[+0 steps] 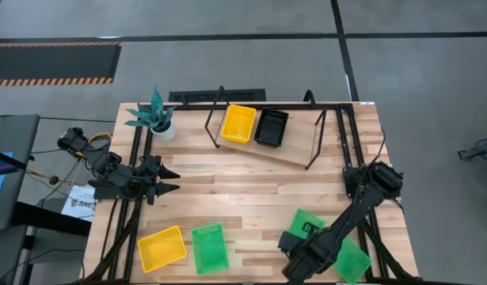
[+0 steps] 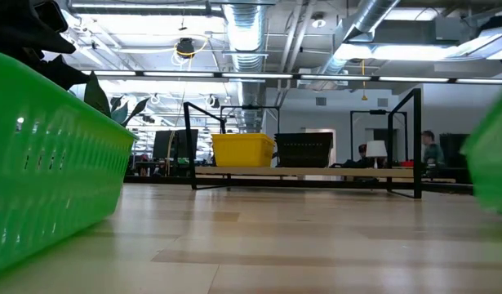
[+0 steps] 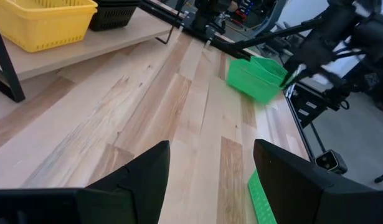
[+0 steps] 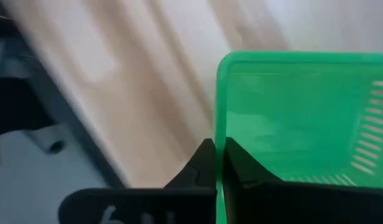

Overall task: Stack baskets on shelf by color
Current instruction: Put the middle green bin into the shelf

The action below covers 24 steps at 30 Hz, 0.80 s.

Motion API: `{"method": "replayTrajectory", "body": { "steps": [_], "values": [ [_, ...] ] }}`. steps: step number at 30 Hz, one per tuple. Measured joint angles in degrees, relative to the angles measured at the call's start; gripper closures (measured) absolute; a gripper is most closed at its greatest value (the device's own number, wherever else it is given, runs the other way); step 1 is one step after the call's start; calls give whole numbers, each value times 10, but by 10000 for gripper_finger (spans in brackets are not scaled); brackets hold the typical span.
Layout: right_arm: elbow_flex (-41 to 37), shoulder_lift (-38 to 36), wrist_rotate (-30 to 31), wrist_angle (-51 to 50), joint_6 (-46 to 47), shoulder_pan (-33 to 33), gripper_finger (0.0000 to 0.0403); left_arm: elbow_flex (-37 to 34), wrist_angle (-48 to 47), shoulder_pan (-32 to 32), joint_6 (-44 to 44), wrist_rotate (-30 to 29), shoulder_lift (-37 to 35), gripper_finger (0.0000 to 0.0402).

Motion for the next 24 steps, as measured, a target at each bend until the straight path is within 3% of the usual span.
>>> {"method": "replayTrajectory", "body": {
  "steps": [3, 13, 19, 24],
  "values": [
    [47, 0, 19, -12, -47, -12, 395, 0, 0, 0, 0, 0, 0, 181],
    [192, 0, 179, -79, -242, -72, 400, 0, -8, 0, 1, 0, 0, 181],
    [254, 0, 282, -198, -334, -132, 400, 0, -13, 0, -1, 0, 0, 181],
    [261, 0, 334, -300, -350, -201, 398, 0, -13, 0, -1, 0, 0, 181]
  ]
}}
